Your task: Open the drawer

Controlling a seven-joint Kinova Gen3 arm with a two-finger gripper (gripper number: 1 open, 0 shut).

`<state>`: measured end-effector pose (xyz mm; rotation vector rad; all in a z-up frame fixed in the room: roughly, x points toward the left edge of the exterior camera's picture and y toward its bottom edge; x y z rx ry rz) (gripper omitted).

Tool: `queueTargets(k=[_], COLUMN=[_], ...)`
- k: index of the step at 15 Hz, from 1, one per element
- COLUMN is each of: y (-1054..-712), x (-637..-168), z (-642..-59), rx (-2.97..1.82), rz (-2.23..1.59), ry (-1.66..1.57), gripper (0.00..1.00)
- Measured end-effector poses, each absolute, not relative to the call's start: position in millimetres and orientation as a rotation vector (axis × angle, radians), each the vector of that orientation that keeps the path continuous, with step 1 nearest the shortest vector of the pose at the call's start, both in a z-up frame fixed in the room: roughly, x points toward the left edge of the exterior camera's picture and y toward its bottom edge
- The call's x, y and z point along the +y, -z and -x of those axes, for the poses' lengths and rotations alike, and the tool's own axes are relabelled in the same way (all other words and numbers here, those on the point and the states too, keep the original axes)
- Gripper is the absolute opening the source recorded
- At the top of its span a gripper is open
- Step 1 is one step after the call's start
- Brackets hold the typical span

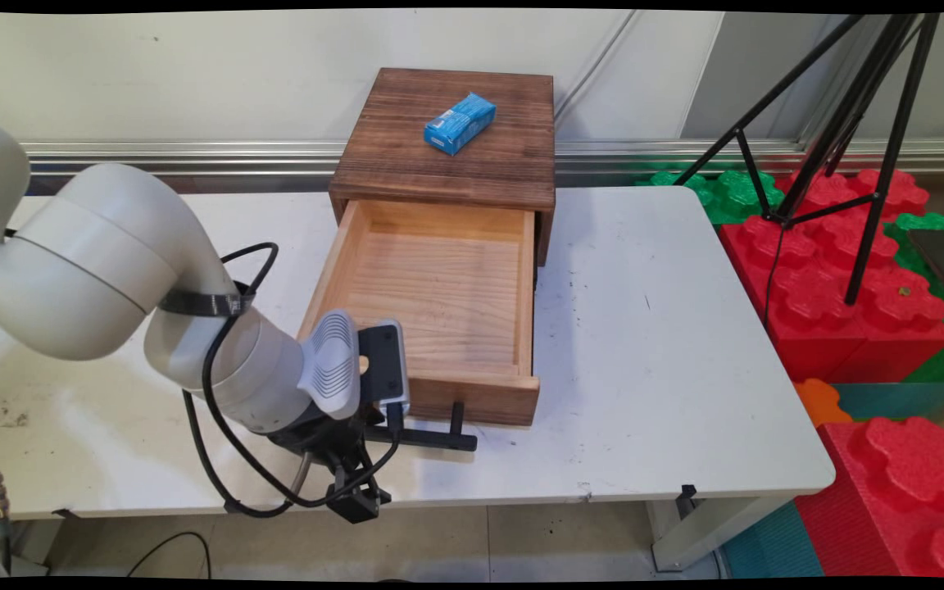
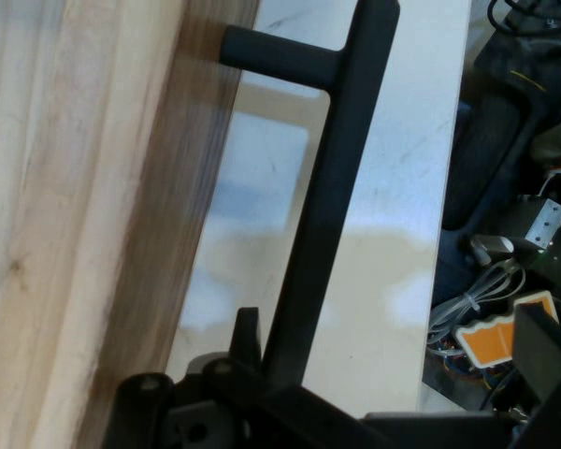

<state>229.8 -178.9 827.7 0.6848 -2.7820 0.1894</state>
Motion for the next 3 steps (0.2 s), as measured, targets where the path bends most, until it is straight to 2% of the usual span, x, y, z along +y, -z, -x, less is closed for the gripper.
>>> queueTargets(k=[3], y=[-828.1], x=[-177.3], z=[-229.8], rx=[-2.783], rz=[-0.68], ry=[-0.19], gripper=[1.0])
